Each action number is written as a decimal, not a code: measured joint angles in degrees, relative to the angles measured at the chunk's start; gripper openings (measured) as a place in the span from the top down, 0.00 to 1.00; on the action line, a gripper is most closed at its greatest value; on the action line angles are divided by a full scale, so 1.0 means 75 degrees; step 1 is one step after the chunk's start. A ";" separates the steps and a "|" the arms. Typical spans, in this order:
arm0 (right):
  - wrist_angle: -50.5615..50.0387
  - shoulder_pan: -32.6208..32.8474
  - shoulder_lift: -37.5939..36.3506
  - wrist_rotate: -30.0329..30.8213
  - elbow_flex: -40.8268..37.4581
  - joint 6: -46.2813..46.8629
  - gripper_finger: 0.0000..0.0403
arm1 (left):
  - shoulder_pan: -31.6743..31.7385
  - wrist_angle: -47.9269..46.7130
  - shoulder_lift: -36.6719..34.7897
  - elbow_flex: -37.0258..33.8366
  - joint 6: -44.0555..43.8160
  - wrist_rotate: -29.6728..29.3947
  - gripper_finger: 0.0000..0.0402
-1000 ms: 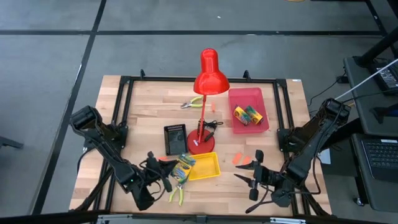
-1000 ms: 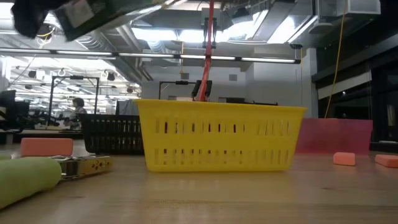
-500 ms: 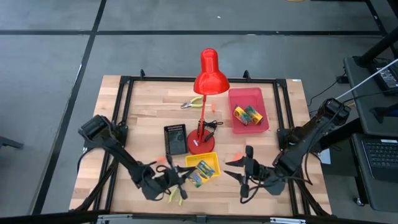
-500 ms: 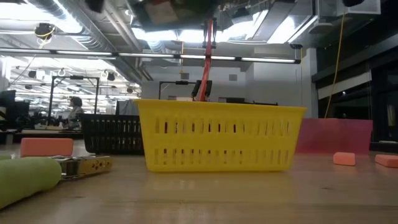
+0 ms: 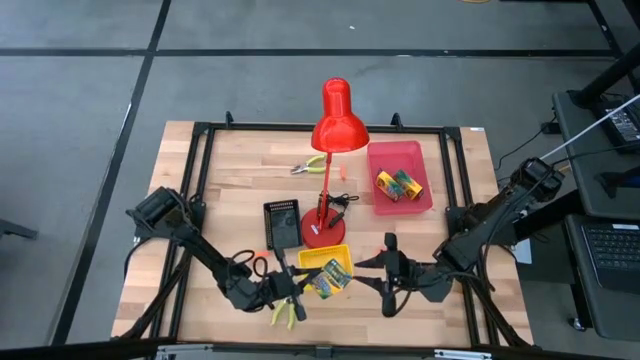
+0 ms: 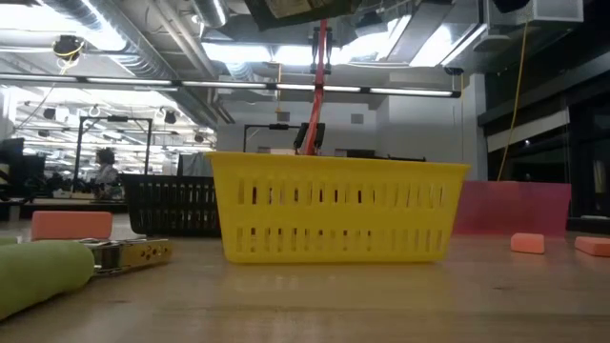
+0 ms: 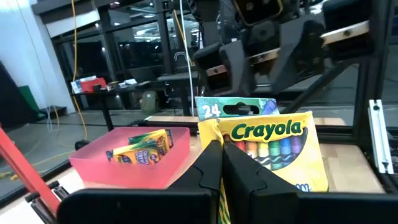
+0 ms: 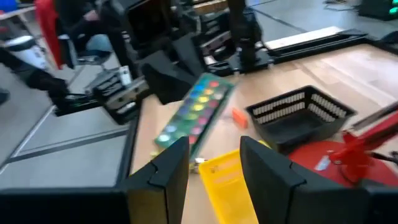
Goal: Pick & Place School Supplies
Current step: Put the crayon box into the pink bin, then put the orange eraser into the black bin
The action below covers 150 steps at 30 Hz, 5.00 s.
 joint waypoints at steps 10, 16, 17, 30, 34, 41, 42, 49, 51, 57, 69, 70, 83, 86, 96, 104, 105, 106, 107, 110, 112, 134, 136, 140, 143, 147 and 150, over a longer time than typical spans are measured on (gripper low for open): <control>0.0181 -0.0281 0.0306 -0.0795 0.0000 0.0040 0.64 | 0.0151 0.0009 0.0000 0.0000 0.0061 0.0186 1.00; 0.0481 -0.0319 0.0367 -0.0854 0.0000 -0.0170 0.66 | 0.0178 0.0003 0.0000 0.0000 0.0029 0.0250 1.00; 0.0488 -0.0321 0.0367 -0.0850 0.0000 -0.0182 0.69 | 0.0178 0.0002 0.0000 0.0000 0.0025 0.0294 1.00; 0.0623 -0.0254 0.0367 -0.0742 0.0000 -0.0849 0.99 | 0.0178 0.0057 0.0000 0.0003 0.0251 0.0376 0.98; 0.0636 -0.0256 0.0367 -0.0710 0.0000 -0.0910 0.99 | 0.0118 0.0053 -0.0075 0.0003 0.0440 -0.0025 0.91; 0.0433 -0.0189 0.0364 -0.0149 0.0000 -0.1082 0.99 | -0.0483 0.1335 -0.0319 0.0051 0.2857 -0.0526 0.71; 0.0285 -0.0192 0.0347 -0.0014 0.0000 -0.1105 0.99 | -0.0604 0.1619 -0.0335 0.0102 0.3324 -0.0768 0.68; -0.2944 -0.0601 -0.0185 0.1516 0.0000 0.0480 1.00 | -0.1083 0.3462 -0.0392 0.0713 0.6673 -0.1360 0.61; -0.4675 -0.0790 -0.0392 0.1970 0.0000 0.1925 1.00 | -0.1126 0.3531 -0.0399 0.0911 0.7311 -0.1333 0.61; -0.8978 -0.1099 -0.0790 0.2651 -0.0003 0.6390 1.00 | -0.1131 0.3522 -0.0396 0.1182 0.8161 -0.1211 0.64; -1.0489 -0.2937 -0.0924 0.3605 -0.0009 0.7784 1.00 | -0.1084 0.3525 -0.0393 0.1192 0.8267 -0.0934 0.68; -1.0565 -0.3125 -0.0925 0.3656 -0.0012 0.7786 1.00 | -0.1088 0.3523 -0.0392 0.1192 0.8267 -0.0933 0.68; -1.0183 -0.5086 -0.0950 0.3948 -0.0859 0.7295 1.00 | -0.1139 0.3441 -0.0390 0.1192 0.8277 -0.0994 0.68; -0.9136 -0.5294 -0.0950 0.3811 -0.1421 0.6818 1.00 | -0.1139 0.3442 -0.0390 0.1192 0.8276 -0.0997 0.68; -0.5362 -0.5518 -0.0950 0.2896 -0.2998 0.4668 0.90 | -0.1139 0.3439 -0.0388 0.1192 0.8276 -0.1030 0.68; -0.5144 -0.4989 -0.1240 0.2953 -0.2677 0.4064 0.69 | -0.1086 0.3429 -0.0388 0.1154 0.8338 -0.1660 0.68; -0.5140 -0.4848 -0.1330 0.3024 -0.2567 0.3903 0.67 | -0.1046 0.3425 -0.0388 0.1131 0.8301 -0.1734 0.68; -0.5136 -0.4709 -0.1441 0.3078 -0.2445 0.3772 0.66 | -0.0992 0.3420 -0.0380 0.1122 0.8253 -0.1831 0.68; -0.5137 -0.4559 -0.1559 0.3133 -0.2310 0.3620 0.64 | -0.0922 0.3415 -0.0379 0.1122 0.8180 -0.1908 0.68; -0.5103 -0.4061 -0.1864 0.3205 -0.1872 0.3105 0.62 | -0.0759 0.3358 -0.0379 0.1122 0.7904 -0.2186 0.68; -0.5017 -0.3713 -0.1993 0.3202 -0.1581 0.2635 0.61 | -0.0704 0.3260 -0.0379 0.1119 0.7798 -0.2272 0.68; -0.0252 -0.1193 -0.2276 -0.3238 -0.0880 -0.1844 0.60 | -0.0982 -0.2280 -0.1124 0.1113 0.3431 -0.0405 0.85; 0.0085 -0.1025 -0.2276 -0.3455 -0.0879 -0.2030 0.60 | -0.0911 -0.3328 -0.1579 0.1119 0.2524 0.1606 0.88; 0.0667 -0.0672 -0.2276 -0.3500 -0.0877 -0.2602 0.60 | -0.0694 -0.3704 -0.2461 0.1323 0.2265 0.3330 0.92; 0.0791 -0.0437 -0.2295 -0.3629 -0.0879 -0.2910 0.60 | -0.0703 -0.5172 -0.3325 0.1784 0.2339 0.2199 0.93; 0.0764 -0.0091 -0.2344 -0.3586 -0.0877 -0.3023 0.60 | -0.0394 -1.0852 -0.4398 0.2603 -0.1746 0.0473 0.91; 0.0589 0.0294 -0.2411 -0.3118 -0.0877 -0.3078 0.60 | -0.0160 -1.4536 -0.4692 0.2630 -0.5908 0.1618 0.88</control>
